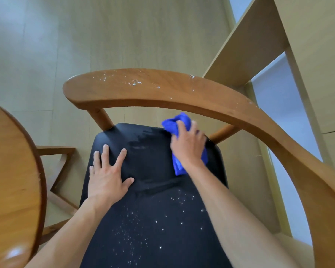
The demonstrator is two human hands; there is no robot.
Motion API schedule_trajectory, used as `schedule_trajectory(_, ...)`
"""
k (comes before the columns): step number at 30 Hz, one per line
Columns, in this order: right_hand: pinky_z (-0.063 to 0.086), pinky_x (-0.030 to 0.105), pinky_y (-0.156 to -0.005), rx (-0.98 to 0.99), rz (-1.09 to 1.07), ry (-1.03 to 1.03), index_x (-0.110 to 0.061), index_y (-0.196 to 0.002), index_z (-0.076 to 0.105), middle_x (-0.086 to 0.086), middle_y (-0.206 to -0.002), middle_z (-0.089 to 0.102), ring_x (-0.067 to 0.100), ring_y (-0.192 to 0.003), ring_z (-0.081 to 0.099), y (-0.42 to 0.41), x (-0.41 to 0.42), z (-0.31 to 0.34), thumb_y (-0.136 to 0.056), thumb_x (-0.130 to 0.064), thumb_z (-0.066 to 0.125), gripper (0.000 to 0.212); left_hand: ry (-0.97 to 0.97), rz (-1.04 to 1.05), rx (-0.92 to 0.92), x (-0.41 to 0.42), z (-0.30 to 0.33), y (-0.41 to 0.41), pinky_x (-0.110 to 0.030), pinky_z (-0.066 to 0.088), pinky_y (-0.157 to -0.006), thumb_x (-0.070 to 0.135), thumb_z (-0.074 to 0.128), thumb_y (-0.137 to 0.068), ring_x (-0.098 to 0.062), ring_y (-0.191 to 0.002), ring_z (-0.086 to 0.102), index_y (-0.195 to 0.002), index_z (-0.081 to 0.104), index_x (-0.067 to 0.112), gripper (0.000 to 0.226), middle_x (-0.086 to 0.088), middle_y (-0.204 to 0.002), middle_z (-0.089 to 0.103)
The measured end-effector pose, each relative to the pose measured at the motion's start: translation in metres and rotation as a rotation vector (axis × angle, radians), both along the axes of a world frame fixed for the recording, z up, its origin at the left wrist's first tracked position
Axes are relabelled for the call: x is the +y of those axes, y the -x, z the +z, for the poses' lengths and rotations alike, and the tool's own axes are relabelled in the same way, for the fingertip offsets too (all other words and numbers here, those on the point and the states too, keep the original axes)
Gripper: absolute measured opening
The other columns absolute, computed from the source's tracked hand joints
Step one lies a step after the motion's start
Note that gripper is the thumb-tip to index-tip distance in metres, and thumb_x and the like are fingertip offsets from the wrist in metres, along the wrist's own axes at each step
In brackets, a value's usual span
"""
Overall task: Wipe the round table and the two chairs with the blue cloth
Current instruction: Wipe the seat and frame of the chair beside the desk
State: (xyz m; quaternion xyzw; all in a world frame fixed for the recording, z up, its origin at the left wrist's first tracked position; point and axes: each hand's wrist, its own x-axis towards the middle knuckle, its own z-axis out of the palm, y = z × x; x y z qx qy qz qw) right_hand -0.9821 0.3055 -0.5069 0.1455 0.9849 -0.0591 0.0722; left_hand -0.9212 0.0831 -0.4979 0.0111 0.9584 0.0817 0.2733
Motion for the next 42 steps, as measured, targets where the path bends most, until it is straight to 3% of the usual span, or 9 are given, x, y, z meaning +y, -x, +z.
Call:
schedule_trajectory(2, 0.037, 0.045, -0.087, -0.032, -0.116, -0.028, -0.022, -0.131, 0.044, 0.016, -0.137, 0.035, 0.041, -0.107, 0.046, -0.014, 0.031, 0.005, -0.094, -0.033, 0.049, 0.039, -0.007, 0.004, 0.001, 0.0, 0.0, 0.0, -0.051, 0.016, -0.118, 0.059, 0.053, -0.088, -0.038, -0.145, -0.014, -0.15, -0.006, 0.038, 0.088, -0.009, -0.157, -0.02)
schedule_trajectory(5, 0.038, 0.044, -0.087, -0.057, -0.122, -0.077, -0.023, -0.137, 0.04, 0.016, -0.14, 0.033, 0.04, -0.103, 0.047, -0.049, 0.039, 0.01, -0.094, -0.031, 0.049, 0.044, 0.003, -0.003, -0.005, 0.0, 0.002, 0.0, -0.051, 0.016, -0.118, 0.059, 0.051, -0.089, -0.038, -0.145, -0.014, -0.15, -0.008, 0.037, 0.088, -0.009, -0.157, -0.02)
schedule_trajectory(11, 0.042, 0.045, -0.09, -0.074, -0.353, 0.019, -0.02, -0.137, 0.043, 0.018, -0.133, 0.043, 0.039, -0.103, 0.049, -0.093, 0.049, 0.016, -0.093, -0.028, 0.053, 0.046, 0.001, 0.005, -0.002, 0.001, 0.004, 0.0, -0.05, 0.014, -0.118, 0.06, 0.049, -0.089, -0.038, -0.146, -0.015, -0.15, -0.009, 0.037, 0.088, -0.009, -0.158, -0.021)
schedule_trajectory(21, 0.04, 0.04, -0.087, 0.019, -0.212, -0.012, -0.014, -0.135, 0.047, 0.015, -0.128, 0.053, 0.033, -0.101, 0.048, -0.065, 0.043, 0.009, -0.094, -0.03, 0.051, 0.044, -0.016, 0.029, 0.032, 0.003, -0.002, -0.003, -0.053, 0.013, -0.117, 0.056, 0.053, -0.089, -0.038, -0.145, -0.016, -0.151, -0.006, 0.037, 0.088, -0.01, -0.158, -0.02)
schedule_trajectory(26, 0.047, 0.043, -0.072, 0.133, 0.144, 0.03, -0.014, -0.122, 0.061, 0.019, -0.125, 0.057, 0.038, -0.088, 0.055, -0.06, 0.021, 0.009, -0.076, -0.021, 0.072, 0.049, -0.023, 0.052, 0.014, 0.003, -0.002, -0.002, -0.052, 0.013, -0.118, 0.054, 0.056, -0.089, -0.037, -0.145, -0.015, -0.151, -0.003, 0.038, 0.087, -0.01, -0.158, -0.017)
schedule_trajectory(30, 0.038, 0.042, -0.082, 0.017, -0.063, 0.04, -0.022, -0.135, 0.042, 0.014, -0.14, 0.041, 0.036, -0.102, 0.045, -0.033, 0.023, 0.001, -0.085, -0.041, 0.058, 0.056, -0.026, 0.068, 0.009, 0.003, 0.0, 0.0, -0.051, 0.014, -0.118, 0.054, 0.058, -0.087, -0.034, -0.145, -0.014, -0.151, 0.0, 0.039, 0.088, -0.009, -0.159, -0.015)
schedule_trajectory(38, 0.04, 0.04, -0.078, 0.031, -0.251, 0.105, -0.019, -0.124, 0.051, 0.009, -0.121, 0.054, 0.035, -0.091, 0.049, -0.078, 0.057, 0.01, -0.083, -0.03, 0.059, 0.043, -0.014, 0.05, -0.004, 0.003, 0.005, 0.001, -0.05, 0.015, -0.117, 0.056, 0.058, -0.086, -0.035, -0.146, -0.013, -0.151, 0.0, 0.038, 0.089, -0.01, -0.159, -0.014)
schedule_trajectory(42, 0.044, 0.045, -0.081, 0.106, -0.247, 0.104, -0.026, -0.135, 0.045, 0.008, -0.139, 0.044, 0.034, -0.094, 0.048, -0.128, 0.051, 0.007, -0.078, -0.038, 0.069, 0.063, -0.048, 0.065, 0.004, 0.003, 0.006, 0.0, -0.05, 0.017, -0.119, 0.056, 0.058, -0.086, -0.034, -0.146, -0.014, -0.151, 0.0, 0.039, 0.089, -0.008, -0.159, -0.017)
